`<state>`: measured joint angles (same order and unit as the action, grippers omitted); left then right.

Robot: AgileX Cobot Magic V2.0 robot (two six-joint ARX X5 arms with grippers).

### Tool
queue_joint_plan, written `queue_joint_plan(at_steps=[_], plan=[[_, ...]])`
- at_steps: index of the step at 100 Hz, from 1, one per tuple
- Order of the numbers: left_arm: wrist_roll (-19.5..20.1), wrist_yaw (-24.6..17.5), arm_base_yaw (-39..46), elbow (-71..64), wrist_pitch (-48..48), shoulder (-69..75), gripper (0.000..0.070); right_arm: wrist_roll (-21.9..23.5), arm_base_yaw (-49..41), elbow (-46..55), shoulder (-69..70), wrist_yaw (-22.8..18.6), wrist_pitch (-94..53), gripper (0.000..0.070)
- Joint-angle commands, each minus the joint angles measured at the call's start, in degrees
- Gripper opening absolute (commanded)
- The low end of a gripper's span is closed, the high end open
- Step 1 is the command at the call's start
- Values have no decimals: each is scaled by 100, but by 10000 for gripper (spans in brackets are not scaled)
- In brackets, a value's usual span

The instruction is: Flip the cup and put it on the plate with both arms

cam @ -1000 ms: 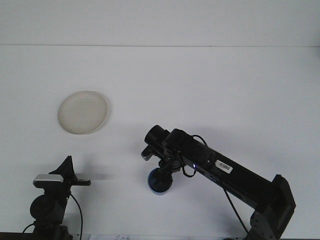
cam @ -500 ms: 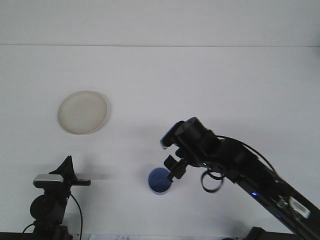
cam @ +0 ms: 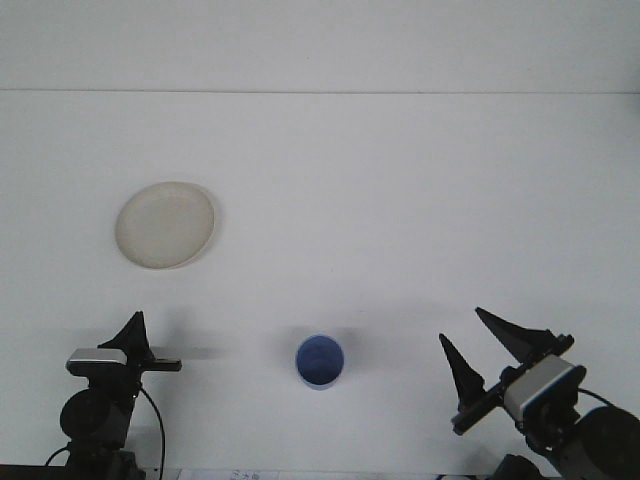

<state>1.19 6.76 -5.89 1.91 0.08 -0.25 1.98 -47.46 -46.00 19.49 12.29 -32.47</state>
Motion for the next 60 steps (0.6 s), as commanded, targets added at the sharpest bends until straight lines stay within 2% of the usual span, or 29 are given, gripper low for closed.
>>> queue_joint_plan(at_steps=[1,12,24,32,40,46,54,60], plan=[[74,22,-7,-111,-61,9,14,81,-52,420,-586,13,179,424],[-9,22,-7,-111,-66,9,14,105,-52,879,-1287,-24,186,424],[-894,22,-7,-111,-63,9,14,105,-52,1058,-1637,-26,105,424],[-1207,22,-7,-111,-76,9,14,103,-52,1058,-1657,-26,35,424],[-1718,22,-9,-109,-140,9,12,103,-52,1058,-1652,-24,-17,424],[-1912,-55,-7,-55,-201,9,10,103,-52,1058,-1650,-24,-46,424],[-2015,-365,-7,286,-210,-4,12,103,-52,1058,-1650,-24,-103,424],[-2199,-391,-9,678,-94,-87,12,101,-52,1058,-1650,-24,-162,424]])
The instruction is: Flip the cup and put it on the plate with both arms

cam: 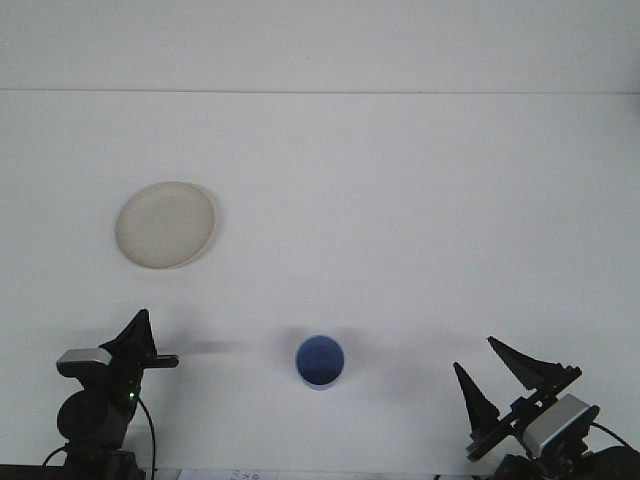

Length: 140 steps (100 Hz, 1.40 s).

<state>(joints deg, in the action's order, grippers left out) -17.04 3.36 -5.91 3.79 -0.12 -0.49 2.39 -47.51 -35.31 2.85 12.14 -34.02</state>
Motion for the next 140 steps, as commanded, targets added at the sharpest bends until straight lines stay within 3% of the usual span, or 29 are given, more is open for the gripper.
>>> queue_joint_plan(at_steps=[1,10,19,26,30,34,43,52,66,92,124,140], plan=[[-391,-52,-7,564,-52,-90,12,61,-48,-11,13,-7,-20,424],[-433,-109,-7,1346,343,-485,12,59,-48,-11,13,-4,-96,424],[-70,-592,-15,2288,903,-1228,29,57,-48,-11,13,-4,-116,424],[291,-1252,-44,3032,1368,-1945,183,55,-48,-11,13,-4,-116,424],[468,-1735,-90,3495,1685,-2433,315,52,-48,-11,13,-4,-116,424],[577,-2135,-153,3901,1993,-2870,390,52,-48,-11,13,-4,-120,424],[649,-2833,-404,4745,2752,-3812,419,52,-48,-11,13,-4,-142,424],[756,-3189,-859,5490,3515,-4693,424,52,-48,-11,13,-4,-175,424],[1023,-3130,-1845,6275,4269,-5842,425,52,-48,-11,13,-4,-179,424],[1016,-2345,-3285,6728,4371,-7405,425,39,-48,-11,13,-4,-181,424],[1080,-1552,-3963,6732,4238,-8476,424,39,-48,-11,13,-4,-184,424],[1080,-1528,-4068,6732,4131,-8782,421,39,-48,-11,13,-4,-184,424]])
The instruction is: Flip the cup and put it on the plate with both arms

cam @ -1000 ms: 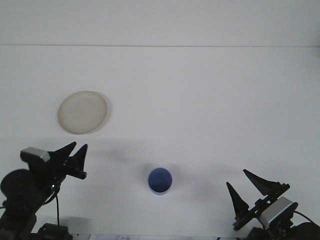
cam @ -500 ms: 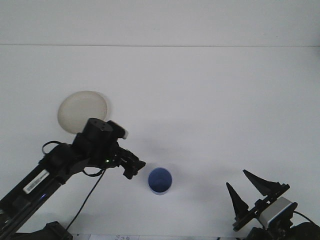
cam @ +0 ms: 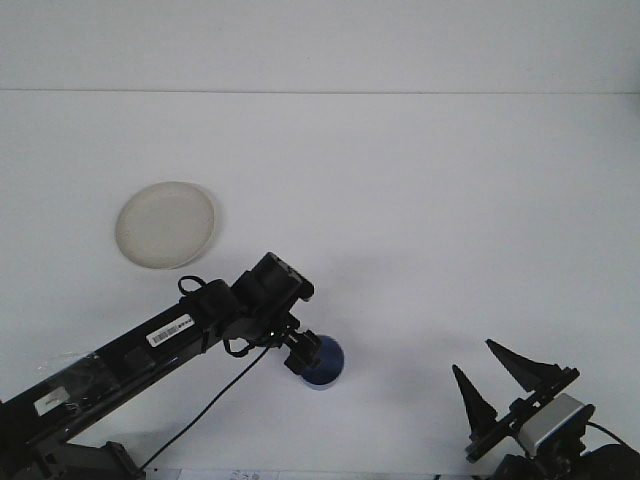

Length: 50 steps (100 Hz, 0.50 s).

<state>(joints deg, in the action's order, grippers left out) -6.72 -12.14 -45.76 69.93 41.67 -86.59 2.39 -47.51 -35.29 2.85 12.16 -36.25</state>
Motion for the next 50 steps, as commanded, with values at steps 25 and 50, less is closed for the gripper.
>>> queue_joint_plan(at_steps=[25,50], plan=[[52,22,-170,118,-13,-387,110,39,-48,-13,13,-7,39,424],[181,44,-199,153,236,-385,10,39,-48,-13,13,-7,39,424]])
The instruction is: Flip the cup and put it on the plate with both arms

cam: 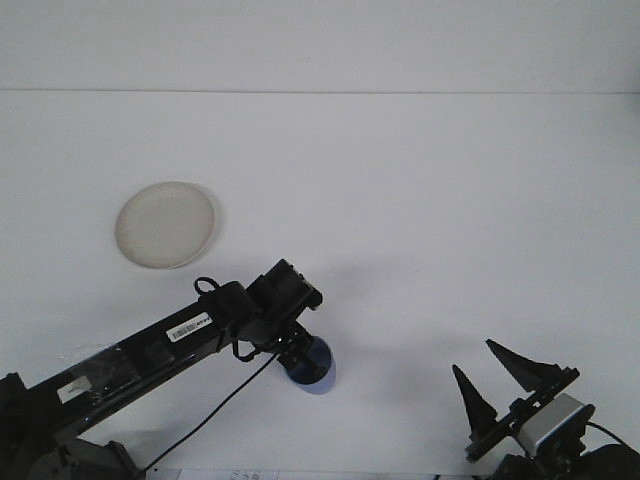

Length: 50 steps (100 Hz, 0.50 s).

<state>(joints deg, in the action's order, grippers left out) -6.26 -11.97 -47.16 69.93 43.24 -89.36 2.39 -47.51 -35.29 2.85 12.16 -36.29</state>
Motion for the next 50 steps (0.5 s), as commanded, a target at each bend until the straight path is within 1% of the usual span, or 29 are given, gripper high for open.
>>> queue_joint_plan(at_steps=[1,11,22,31,35,45,50], plan=[[149,33,-59,166,105,-107,10,39,-48,-13,13,-7,44,424],[245,254,-48,361,409,-79,10,39,-48,-13,13,-7,46,424],[310,684,26,739,763,76,9,39,-48,-13,13,-7,44,424],[492,933,164,1104,1019,299,8,39,-48,-13,13,-7,44,424],[573,1123,271,1279,1143,407,8,39,-48,-13,13,-7,42,424],[804,1777,723,1738,1419,643,7,39,-48,-13,13,-7,39,424],[925,1971,1036,1945,1506,702,7,39,-48,-13,13,-4,37,424]])
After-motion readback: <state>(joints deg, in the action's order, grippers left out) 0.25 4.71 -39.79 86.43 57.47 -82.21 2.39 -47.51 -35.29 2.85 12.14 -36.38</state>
